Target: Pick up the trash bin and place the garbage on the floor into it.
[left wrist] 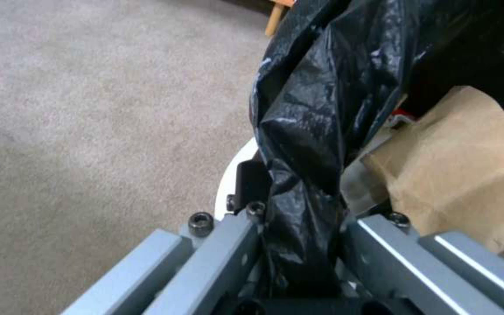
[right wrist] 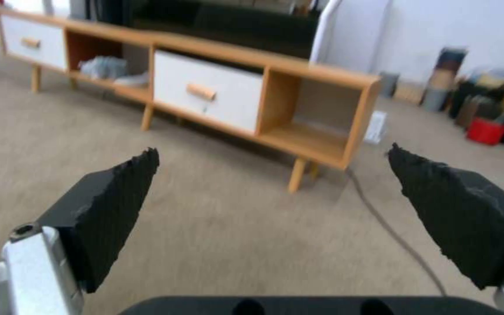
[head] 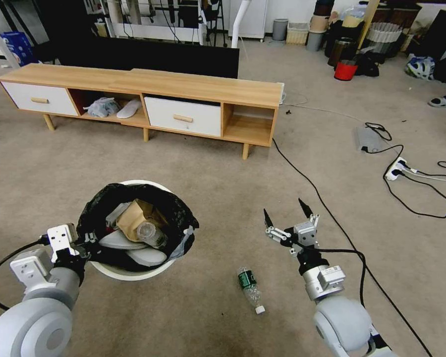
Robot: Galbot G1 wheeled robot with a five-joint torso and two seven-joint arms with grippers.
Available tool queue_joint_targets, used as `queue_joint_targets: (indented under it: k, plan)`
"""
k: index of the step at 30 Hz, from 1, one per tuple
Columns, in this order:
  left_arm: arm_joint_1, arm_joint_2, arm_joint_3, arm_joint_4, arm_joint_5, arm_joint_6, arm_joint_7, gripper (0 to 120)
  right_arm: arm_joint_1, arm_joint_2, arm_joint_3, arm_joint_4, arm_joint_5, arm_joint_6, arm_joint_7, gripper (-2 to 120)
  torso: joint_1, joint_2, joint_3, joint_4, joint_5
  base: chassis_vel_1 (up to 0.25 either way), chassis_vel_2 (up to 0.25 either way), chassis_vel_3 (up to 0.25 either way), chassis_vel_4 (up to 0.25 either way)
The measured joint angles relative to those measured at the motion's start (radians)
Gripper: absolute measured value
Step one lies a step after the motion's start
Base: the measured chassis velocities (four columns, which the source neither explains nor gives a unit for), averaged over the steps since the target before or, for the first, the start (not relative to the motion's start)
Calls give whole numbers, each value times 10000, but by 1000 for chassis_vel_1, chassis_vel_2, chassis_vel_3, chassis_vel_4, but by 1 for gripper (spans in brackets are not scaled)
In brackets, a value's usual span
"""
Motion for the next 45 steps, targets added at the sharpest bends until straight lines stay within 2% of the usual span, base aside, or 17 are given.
queue_joint_targets:
  k: [4, 6, 8, 9, 10, 11, 12, 14, 15, 16, 18, 19, 22, 24, 32, 35, 45]
  plan:
    - [59, -81, 56, 21, 179, -37, 68, 0, 173, -483, -241, 88, 565, -493, 125, 100, 0, 0, 0, 1, 1, 0, 0, 0, 0]
    - [101, -220, 141, 75, 372, -75, 140, 0, 460, -1144, -554, 246, 1554, -1243, 338, 100, 0, -1, 0, 0, 0, 0, 0, 0, 0]
    - [102, -250, 162, 89, 401, -83, 151, 0, 544, -1280, -627, 277, 1791, -1428, 406, 100, 0, 0, 0, 1, 0, 0, 0, 0, 0]
    - [88, -337, 233, 155, 490, -103, 176, 0, 781, -1663, -844, 358, 2480, -1939, 687, 100, 0, -1, 0, 2, -2, 0, 0, 0, 0]
    - [88, -337, 233, 155, 490, -103, 176, 0, 781, -1663, -844, 358, 2480, -1939, 687, 100, 0, -1, 0, 2, -2, 0, 0, 0, 0]
    - [46, -417, 303, 219, 557, -117, 198, 0, 974, -1975, -1077, 440, 3069, -2309, 976, 100, 0, -1, 0, 3, -1, 0, 0, 0, 0]
    - [-90, -492, 468, 349, 619, -125, 222, 0, 1122, -2306, -1307, 581, 3691, -2807, 1420, 100, 0, 0, 0, 7, 3, 0, 0, 0, 0]
    - [-143, -504, 529, 391, 626, -126, 222, 0, 1134, -2391, -1340, 622, 3873, -2925, 1520, 100, 0, -1, 0, 8, 3, 0, 0, 0, 0]
    - [-455, -510, 913, 640, 630, -127, 227, 0, 1130, -2745, -1481, 815, 4760, -3360, 2033, 100, 0, 0, 0, 0, -2, 0, 0, 0, 0]
    - [-455, -510, 913, 640, 630, -127, 227, 0, 1130, -2745, -1481, 815, 4760, -3360, 2033, 100, 0, 0, 0, 0, -2, 0, 0, 0, 0]
    - [-763, -478, 1315, 946, 628, -136, 238, 0, 1203, -3035, -1696, 999, 6268, -4021, 2856, 100, 0, 0, 0, -3, 1, 0, 0, 0, 0]
    - [-763, -478, 1315, 946, 628, -136, 238, 0, 1203, -3035, -1696, 999, 6268, -4021, 2856, 100, 0, 0, 0, -3, 1, 0, 0, 0, 0]
    - [-907, -434, 1504, 1118, 625, -145, 238, 0, 1389, -3137, -1920, 1015, 7325, -4380, 3430, 100, 0, -1, 1, 1, 0, 0, 0, 0, 0]
    - [-996, -394, 1590, 1221, 601, -161, 241, 0, 1674, -3194, -2168, 922, 8408, -4877, 4002, 100, 0, 0, 2, 6, 1, 0, 0, 0, 0]
    - [-1068, -254, 1562, 1361, 474, -182, 245, 0, 2048, -3037, -2537, 503, 9927, -5543, 4660, 100, 0, 0, 1, 2, 0, 0, 0, 0, 0]
    - [-1116, -255, 1599, 1441, 407, -184, 253, 0, 2777, -2733, -3278, 261, 11552, -5931, 5600, 100, 0, -1, 1, 2, 2, 0, 0, 0, 0]
    - [-1109, -232, 1596, 1489, 342, -246, 321, 0, 4099, -1898, -4671, -846, 13442, -6502, 7400, 100, 0, -1, 0, 3, -2, 0, 0, 0, 0]
